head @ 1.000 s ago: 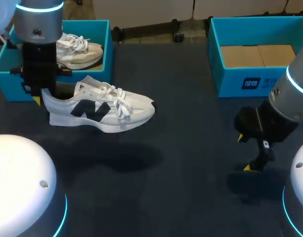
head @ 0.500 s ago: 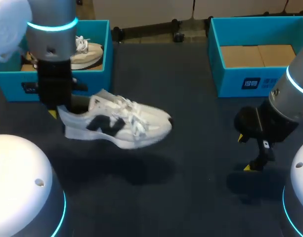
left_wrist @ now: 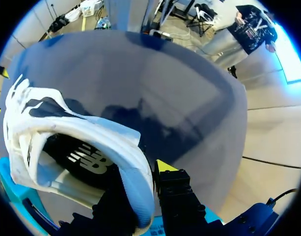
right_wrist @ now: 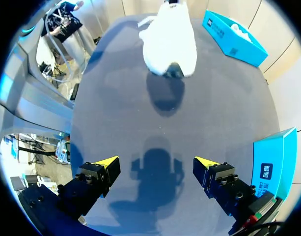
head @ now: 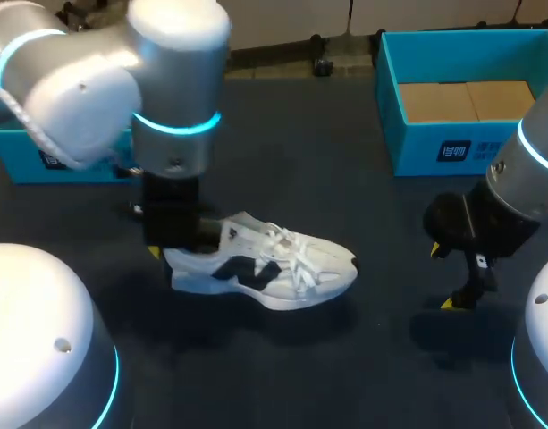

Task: Take the shoe out of the shoebox, open the shoe tongue, remove and reinsert the insole, then place the shoe into the shoebox

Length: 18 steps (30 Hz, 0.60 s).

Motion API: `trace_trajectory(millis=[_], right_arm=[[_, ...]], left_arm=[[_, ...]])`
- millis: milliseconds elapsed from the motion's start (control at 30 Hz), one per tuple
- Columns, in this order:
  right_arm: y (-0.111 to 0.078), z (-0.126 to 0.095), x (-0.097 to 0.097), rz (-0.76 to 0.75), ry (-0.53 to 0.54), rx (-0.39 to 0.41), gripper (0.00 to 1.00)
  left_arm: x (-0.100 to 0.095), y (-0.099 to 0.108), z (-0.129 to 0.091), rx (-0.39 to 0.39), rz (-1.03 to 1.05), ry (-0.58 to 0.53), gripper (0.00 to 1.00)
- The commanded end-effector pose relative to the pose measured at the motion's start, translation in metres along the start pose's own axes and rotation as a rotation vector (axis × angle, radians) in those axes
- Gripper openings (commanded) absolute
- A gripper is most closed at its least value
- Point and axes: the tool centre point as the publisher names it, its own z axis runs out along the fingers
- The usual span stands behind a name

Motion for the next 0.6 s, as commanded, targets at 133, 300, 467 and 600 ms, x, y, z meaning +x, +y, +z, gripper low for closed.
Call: trace_trajectory(millis=[133, 300, 467, 600], right_arm=[[-0.001, 0.001, 0.001, 0.000, -0.002, 0.000, 1.00], [-0.001, 0.001, 0.001, 0.000, -0.002, 0.000, 1.00], [-0.001, 0.001, 0.001, 0.000, -0.002, 0.000, 1.00], [-0.001, 0.001, 0.001, 0.000, -0.002, 0.000, 1.00]], left_arm=[[-0.037, 0.003, 0.026, 0.048, -0.036, -0.004, 0.00], [-0.046, -0.001, 0.038, 0.047, -0.049, -0.013, 0.00], [-0.059, -0.008, 0.046, 0.004, -0.011, -0.025, 0.00], [-0.065, -0.012, 0.052, -0.014, 0.041, -0.035, 0.00]])
